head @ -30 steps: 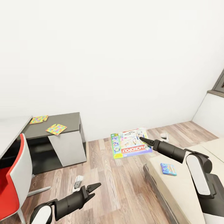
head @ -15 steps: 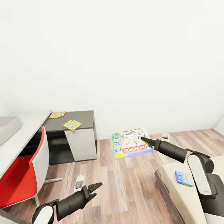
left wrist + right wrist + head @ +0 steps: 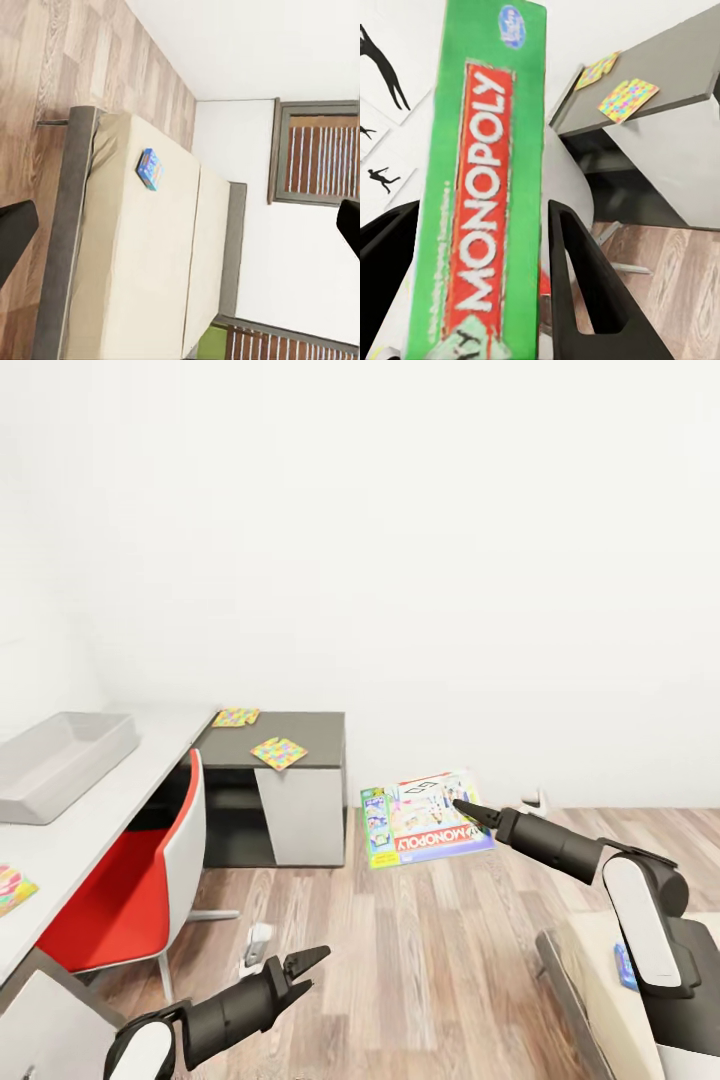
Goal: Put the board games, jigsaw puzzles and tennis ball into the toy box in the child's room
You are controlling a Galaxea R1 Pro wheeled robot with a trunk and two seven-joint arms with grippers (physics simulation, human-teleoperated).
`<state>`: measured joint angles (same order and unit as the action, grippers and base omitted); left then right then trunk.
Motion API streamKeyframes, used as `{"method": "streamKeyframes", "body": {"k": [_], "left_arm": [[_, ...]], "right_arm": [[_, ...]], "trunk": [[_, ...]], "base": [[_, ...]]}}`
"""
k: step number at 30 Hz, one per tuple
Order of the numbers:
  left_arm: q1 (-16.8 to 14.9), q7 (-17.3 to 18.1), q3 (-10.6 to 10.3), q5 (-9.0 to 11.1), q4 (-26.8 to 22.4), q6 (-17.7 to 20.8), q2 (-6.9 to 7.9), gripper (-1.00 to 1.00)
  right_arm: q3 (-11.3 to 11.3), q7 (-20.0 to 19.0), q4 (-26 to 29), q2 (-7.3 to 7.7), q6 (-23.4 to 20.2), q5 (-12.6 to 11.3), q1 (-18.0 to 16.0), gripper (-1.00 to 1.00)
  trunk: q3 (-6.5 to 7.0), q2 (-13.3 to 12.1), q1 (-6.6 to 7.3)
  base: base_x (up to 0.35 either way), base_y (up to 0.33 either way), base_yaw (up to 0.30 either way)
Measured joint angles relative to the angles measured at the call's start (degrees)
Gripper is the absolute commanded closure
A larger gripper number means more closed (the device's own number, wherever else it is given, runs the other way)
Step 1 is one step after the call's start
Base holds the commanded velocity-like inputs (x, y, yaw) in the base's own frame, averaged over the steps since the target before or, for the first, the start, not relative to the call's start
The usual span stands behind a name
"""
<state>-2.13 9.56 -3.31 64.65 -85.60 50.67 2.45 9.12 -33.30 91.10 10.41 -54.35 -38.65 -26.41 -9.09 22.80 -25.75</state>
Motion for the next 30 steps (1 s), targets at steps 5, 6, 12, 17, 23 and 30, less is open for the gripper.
{"method": "streamKeyframes", "body": {"k": [5, 6, 12, 17, 23, 30], "left_arm": [[0.0, -0.02, 0.0, -0.08, 0.39, -0.03, -0.03, -1.0], [0.0, -0.04, 0.0, -0.09, 0.43, -0.04, -0.04, -1.0], [0.0, -0.03, 0.0, -0.1, 0.56, -0.04, -0.09, -1.0], [0.0, -0.08, 0.03, -0.1, 0.59, -0.06, -0.13, -1.0], [-0.01, -0.09, 0.02, -0.11, 0.6, -0.07, -0.16, -1.0], [-0.02, -0.08, -0.01, -1.17, 0.61, -0.07, -0.29, -1.0]], "right_arm": [[0.0, 0.0, 0.06, 0.11, -0.08, 0.0, 0.0, 1.0], [0.02, 0.01, 0.06, 0.13, -0.1, 0.0, 0.0, 1.0], [0.08, 0.01, 0.08, 0.33, -0.29, -0.01, 0.0, 1.0], [0.09, 0.01, 0.09, 0.39, -0.36, -0.01, 0.0, 1.0], [0.15, -0.01, 0.1, 0.46, -0.72, -0.38, -0.02, 1.0], [0.16, -0.05, 0.1, 0.47, -1.3, -0.62, 0.01, 1.0]], "trunk": [[0.0, 0.0, 0.0], [0.0, 0.0, 0.0], [0.0, 0.0, 0.0], [0.0, 0.0, 0.0], [0.0, 0.0, 0.0], [0.0, 0.0, 0.02]], "base": [[0.0, 0.0, 0.298], [0.0, 0.0, 0.298], [0.0, 0.0, 0.298], [0.0, 0.0, 0.298], [0.0, 0.0, 0.228], [0.094, 0.0, 0.054]]}}
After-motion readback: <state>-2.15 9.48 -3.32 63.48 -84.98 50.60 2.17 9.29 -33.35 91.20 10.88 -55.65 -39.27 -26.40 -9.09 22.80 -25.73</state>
